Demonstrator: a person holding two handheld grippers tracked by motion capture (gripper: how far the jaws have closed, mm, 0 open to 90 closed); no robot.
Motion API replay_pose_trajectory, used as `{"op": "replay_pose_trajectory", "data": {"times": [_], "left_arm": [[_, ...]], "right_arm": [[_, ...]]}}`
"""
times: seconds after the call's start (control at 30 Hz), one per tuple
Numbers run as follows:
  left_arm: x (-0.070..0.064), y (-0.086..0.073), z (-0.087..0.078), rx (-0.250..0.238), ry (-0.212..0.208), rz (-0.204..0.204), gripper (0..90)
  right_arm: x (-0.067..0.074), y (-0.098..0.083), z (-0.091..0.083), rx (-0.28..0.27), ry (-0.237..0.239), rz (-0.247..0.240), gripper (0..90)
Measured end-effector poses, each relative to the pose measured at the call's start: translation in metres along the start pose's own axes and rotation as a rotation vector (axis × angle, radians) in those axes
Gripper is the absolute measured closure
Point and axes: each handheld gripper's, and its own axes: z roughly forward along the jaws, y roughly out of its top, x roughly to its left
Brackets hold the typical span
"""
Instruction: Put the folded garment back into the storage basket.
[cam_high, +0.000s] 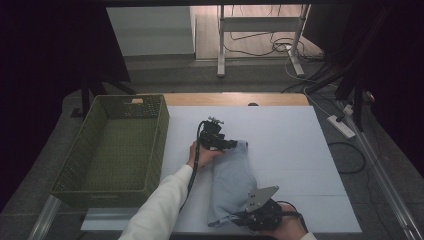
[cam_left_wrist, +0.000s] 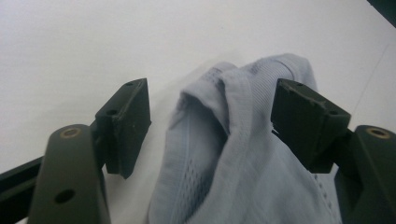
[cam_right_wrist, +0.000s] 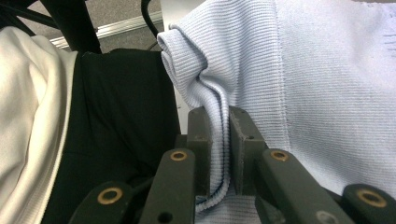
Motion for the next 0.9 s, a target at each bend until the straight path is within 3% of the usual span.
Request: {"op": "replay_pose_trajectory", "data": {"times": [0.33,0.5,0.57,0.67,0.8,0.9], "left_arm": [[0.003,0.004,0.017,0.054,-0.012,0.005,29.6],[-0.001,0.004,0.019,0.069,-0.048,0.025,33.8],[-0.006,0.004,0.021,0.077,-0.035,0.043,35.4],[-0.008,0.005,0.021,0.091,-0.023,0.068,45.7],[-0.005,0.003,0.020,0.084,-0.043,0.064,62.2],[-0.006,0.003,0.019,0.082,-0.048,0.087,70.1]], "right_arm": [[-0.002,0.001,0.001,0.009,0.007,0.000,80.1],[-0.002,0.001,0.002,0.011,0.010,0.001,80.1],[-0.002,0.001,0.002,0.009,0.010,0.000,80.1],[-0.002,0.001,0.002,0.014,0.004,-0.004,80.1],[-0.002,0.001,0.002,0.013,0.003,-0.003,80.1],[-0.003,0.001,0.002,0.011,0.002,-0.005,80.1]]}}
